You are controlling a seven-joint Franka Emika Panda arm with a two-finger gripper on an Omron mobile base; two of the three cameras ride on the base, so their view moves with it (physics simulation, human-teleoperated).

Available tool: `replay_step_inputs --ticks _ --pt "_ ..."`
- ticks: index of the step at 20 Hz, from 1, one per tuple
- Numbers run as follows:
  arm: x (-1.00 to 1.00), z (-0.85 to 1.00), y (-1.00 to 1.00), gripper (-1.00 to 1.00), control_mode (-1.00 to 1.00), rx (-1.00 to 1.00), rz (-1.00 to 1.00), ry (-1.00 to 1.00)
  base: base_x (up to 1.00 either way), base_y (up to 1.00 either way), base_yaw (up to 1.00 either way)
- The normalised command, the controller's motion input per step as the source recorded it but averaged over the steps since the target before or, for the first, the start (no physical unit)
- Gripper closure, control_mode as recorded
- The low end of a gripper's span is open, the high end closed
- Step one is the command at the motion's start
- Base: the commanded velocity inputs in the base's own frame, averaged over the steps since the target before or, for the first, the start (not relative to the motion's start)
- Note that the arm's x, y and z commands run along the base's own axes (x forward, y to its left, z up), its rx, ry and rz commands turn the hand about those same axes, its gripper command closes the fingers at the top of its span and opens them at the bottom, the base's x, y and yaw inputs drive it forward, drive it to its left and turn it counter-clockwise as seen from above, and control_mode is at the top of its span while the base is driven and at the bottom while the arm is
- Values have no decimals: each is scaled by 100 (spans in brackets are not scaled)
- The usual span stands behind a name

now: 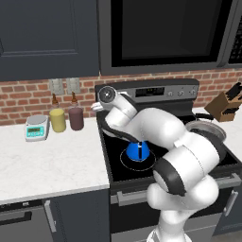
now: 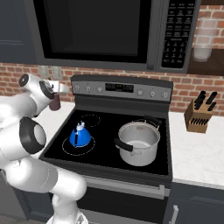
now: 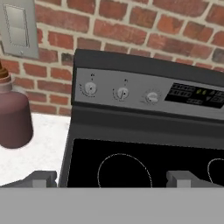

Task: Pick the kettle from the counter and place it on a stove burner. Then turn the burner on.

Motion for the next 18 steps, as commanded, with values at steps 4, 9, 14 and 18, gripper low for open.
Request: replay_step_inputs --ticks 4,9,14,18 --pt "20 -6 0 -100 -100 0 0 -1 0 0 0" --pt "29 -8 0 -100 -100 0 0 -2 0 0 0" --pt "37 0 0 -100 -100 0 0 0 0 0 0" --pt "42 0 0 -100 -100 0 0 0 0 0 0"
